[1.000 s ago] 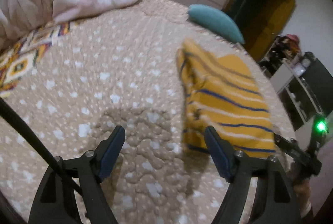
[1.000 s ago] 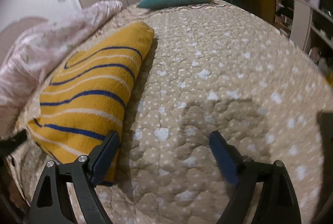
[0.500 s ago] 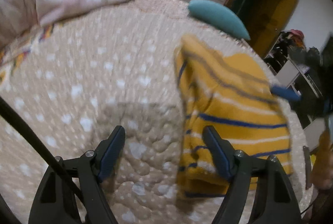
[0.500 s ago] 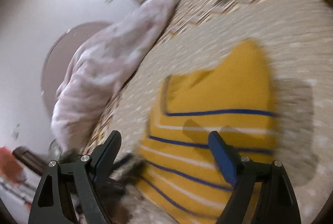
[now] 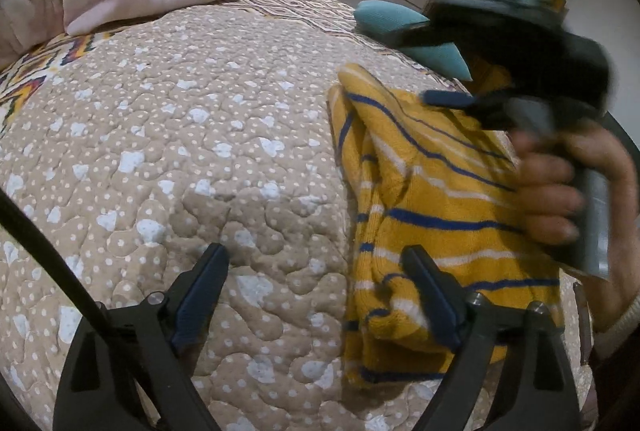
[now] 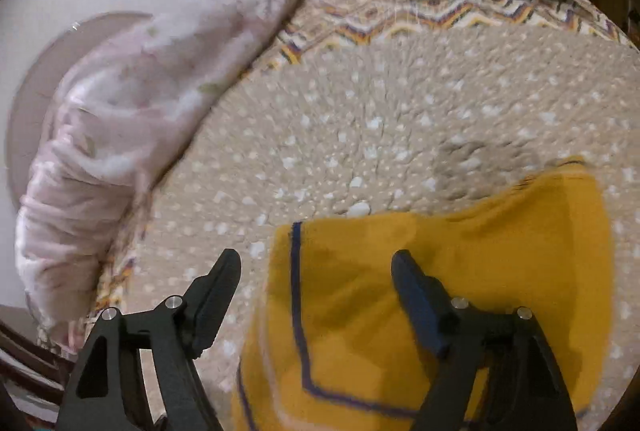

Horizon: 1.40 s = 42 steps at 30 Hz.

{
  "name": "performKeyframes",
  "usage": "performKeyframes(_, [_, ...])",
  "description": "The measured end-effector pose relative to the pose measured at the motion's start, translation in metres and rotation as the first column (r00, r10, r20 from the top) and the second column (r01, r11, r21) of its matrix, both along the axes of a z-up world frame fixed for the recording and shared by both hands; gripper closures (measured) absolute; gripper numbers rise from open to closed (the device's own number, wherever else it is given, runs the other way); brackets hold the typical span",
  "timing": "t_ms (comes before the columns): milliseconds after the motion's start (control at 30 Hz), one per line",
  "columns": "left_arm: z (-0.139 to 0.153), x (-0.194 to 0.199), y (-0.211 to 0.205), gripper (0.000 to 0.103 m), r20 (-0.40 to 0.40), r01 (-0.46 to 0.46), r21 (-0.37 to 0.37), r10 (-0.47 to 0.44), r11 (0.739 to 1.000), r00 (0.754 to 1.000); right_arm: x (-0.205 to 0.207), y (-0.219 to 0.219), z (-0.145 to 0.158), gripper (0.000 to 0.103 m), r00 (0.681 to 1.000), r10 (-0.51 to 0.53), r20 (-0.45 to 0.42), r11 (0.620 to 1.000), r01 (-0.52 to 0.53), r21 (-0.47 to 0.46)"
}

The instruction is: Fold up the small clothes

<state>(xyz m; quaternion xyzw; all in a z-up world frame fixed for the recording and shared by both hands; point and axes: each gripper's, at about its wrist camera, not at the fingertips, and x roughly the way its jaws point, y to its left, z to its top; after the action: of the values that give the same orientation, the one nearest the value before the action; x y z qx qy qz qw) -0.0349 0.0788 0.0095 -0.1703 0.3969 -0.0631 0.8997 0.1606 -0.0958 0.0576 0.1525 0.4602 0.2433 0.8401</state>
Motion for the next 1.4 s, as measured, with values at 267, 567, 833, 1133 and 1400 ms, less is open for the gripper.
performKeyframes(267, [0.0, -0.001, -0.001, 0.014, -0.003, -0.002, 0.01, 0.002, 1.0, 1.0, -0.098, -0.096, 0.021, 0.019, 0.997, -0.001, 0.075, 1.0, 0.0, 0.009])
performKeyframes(567, [0.001, 0.0, -0.004, 0.013, -0.011, -0.003, 0.036, 0.004, 0.999, 1.0, -0.188, -0.177, -0.055, 0.016, 0.982, -0.177, 0.071, 0.983, 0.172, 0.065])
performKeyframes(833, [0.003, -0.002, -0.011, 0.011, -0.018, -0.022, 0.091, 0.023, 0.996, 1.0, -0.205, -0.19, -0.065, 0.015, 0.973, -0.201, 0.118, 0.973, 0.184, 0.141])
performKeyframes(1133, [0.039, -0.051, -0.018, 0.01, 0.001, -0.122, 0.123, 0.123, 0.985, 0.992, -0.217, -0.204, -0.068, 0.015, 0.972, -0.202, 0.117, 0.956, 0.17, 0.238])
performKeyframes(1400, [0.091, -0.104, -0.046, 0.007, 0.207, -0.211, 0.286, 0.154, 0.935, 0.966, -0.219, -0.203, -0.067, 0.015, 0.971, -0.205, 0.119, 0.959, 0.175, 0.221])
